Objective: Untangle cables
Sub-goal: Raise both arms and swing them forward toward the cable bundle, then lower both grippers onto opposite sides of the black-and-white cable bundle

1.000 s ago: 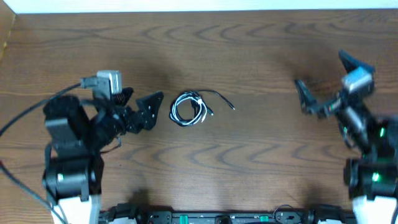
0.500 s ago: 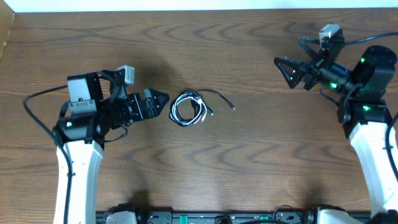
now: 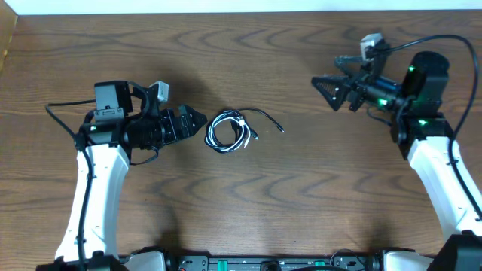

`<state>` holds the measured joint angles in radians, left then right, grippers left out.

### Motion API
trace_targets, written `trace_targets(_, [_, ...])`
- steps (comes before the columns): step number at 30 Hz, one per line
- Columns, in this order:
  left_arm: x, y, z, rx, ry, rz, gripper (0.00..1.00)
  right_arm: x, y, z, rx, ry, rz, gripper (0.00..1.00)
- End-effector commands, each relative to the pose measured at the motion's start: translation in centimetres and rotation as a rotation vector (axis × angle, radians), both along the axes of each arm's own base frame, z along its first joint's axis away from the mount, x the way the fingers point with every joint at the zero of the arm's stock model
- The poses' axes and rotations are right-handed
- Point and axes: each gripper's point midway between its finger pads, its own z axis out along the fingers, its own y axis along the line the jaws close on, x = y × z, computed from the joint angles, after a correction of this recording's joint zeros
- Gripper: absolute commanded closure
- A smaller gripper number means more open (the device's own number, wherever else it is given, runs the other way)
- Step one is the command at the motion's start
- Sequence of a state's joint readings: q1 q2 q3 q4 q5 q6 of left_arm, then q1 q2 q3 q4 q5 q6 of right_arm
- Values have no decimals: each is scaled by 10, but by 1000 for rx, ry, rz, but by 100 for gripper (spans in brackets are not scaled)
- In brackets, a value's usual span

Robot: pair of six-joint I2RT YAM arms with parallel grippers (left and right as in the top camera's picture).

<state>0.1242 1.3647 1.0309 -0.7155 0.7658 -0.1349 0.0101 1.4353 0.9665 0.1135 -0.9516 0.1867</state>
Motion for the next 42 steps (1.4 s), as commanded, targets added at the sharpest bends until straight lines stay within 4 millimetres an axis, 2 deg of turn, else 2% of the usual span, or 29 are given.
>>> trace_targets(1, [3,0,-2,-21,23,-2,3,-2,19,-2,7,20,44,1])
trace_targets(4, [5,5,-13,13,51,15,3,-5,27,-3,6,20,64,1])
trace_targets(8, [8,20,-28,107,79,56,3,-5,27,-2,6,19,62,1])
trace_targets(13, [11,22,-28,116,65,60,4,-6,29,-2,15,33,65,1])
trace_targets(14, [11,22,-28,118,64,58,10,-6,29,-3,19,41,65,1])
trace_targets(17, [10,22,-29,118,67,58,40,-8,33,-3,21,48,73,1])
trace_targets(18, [10,23,-30,124,70,61,48,-9,35,-3,21,48,79,9])
trace_targets(19, [10,24,-31,131,73,63,57,-10,37,-3,21,49,84,12])
trace_targets(20, [9,23,-32,130,75,62,62,-10,38,-3,21,48,87,11])
trace_targets(21, [8,23,-33,128,79,63,70,-11,40,-3,20,48,91,2])
trace_targets(23, [8,21,-33,128,82,58,81,-12,41,-3,21,48,95,1])
trace_targets(26, [8,18,-33,130,75,48,92,-15,46,-3,23,49,112,1])
trace_targets(30, [12,16,-32,142,57,40,92,-20,55,-3,30,63,134,1])
trace_targets(31, [14,16,-32,155,47,41,92,-23,60,-4,31,78,145,9])
trace_targets(36, [16,22,-39,232,55,71,92,-18,61,-25,-22,156,60,92])
trace_targets(37, [16,23,-41,245,68,85,92,-16,60,-29,-36,174,33,99])
trace_targets(42, [17,21,-49,287,89,96,92,-13,61,-46,-82,246,-58,99])
